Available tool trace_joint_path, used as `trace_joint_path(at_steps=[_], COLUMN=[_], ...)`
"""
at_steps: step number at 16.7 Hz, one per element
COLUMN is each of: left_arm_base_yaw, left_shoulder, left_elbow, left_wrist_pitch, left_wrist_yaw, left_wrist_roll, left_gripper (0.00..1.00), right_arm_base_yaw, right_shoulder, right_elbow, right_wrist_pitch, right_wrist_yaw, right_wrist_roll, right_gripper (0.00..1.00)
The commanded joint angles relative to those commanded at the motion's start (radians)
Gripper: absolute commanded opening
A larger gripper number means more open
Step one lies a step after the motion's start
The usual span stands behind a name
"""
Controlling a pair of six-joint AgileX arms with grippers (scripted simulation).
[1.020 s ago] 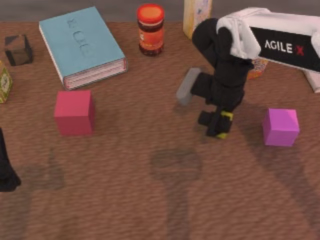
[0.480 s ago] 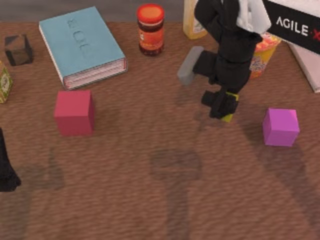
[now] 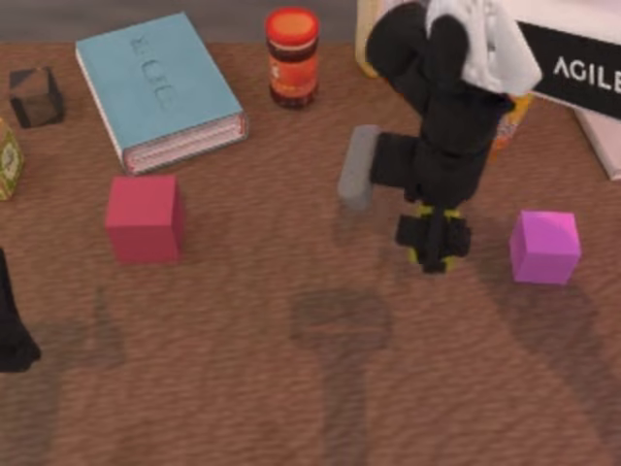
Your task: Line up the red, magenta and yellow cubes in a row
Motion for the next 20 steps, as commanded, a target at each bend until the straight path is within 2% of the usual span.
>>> trace_joint_path(at_steps=[3, 6, 12, 20], left_arm_base_yaw=[0.0, 0.0, 0.0, 0.0], left_shoulder=[0.0, 0.0, 0.0, 0.0], left_elbow=[0.0, 0.0, 0.0, 0.0], left_wrist_pitch=[0.0, 0.0, 0.0, 0.0], left_wrist_yaw=[0.0, 0.0, 0.0, 0.0], left_wrist_roll=[0.0, 0.0, 0.0, 0.0], left_gripper=[1.0, 1.0, 1.0, 1.0], right_arm_base_yaw=[0.052, 0.086, 0.086, 0.089], right_shoulder=[-0.114, -0.182, -0.178, -0.103], right_elbow=[-0.166, -0.242, -0.255, -0.415], right_wrist_pitch=[0.034, 0.056, 0.072, 0.31], right_wrist_yaw=[-0.003, -0.004, -0.004, -0.003], right_wrist_roll=[-0.087, -0.142, -0.144, -0.143], right_gripper=[0.0, 0.0, 0.0, 0.0])
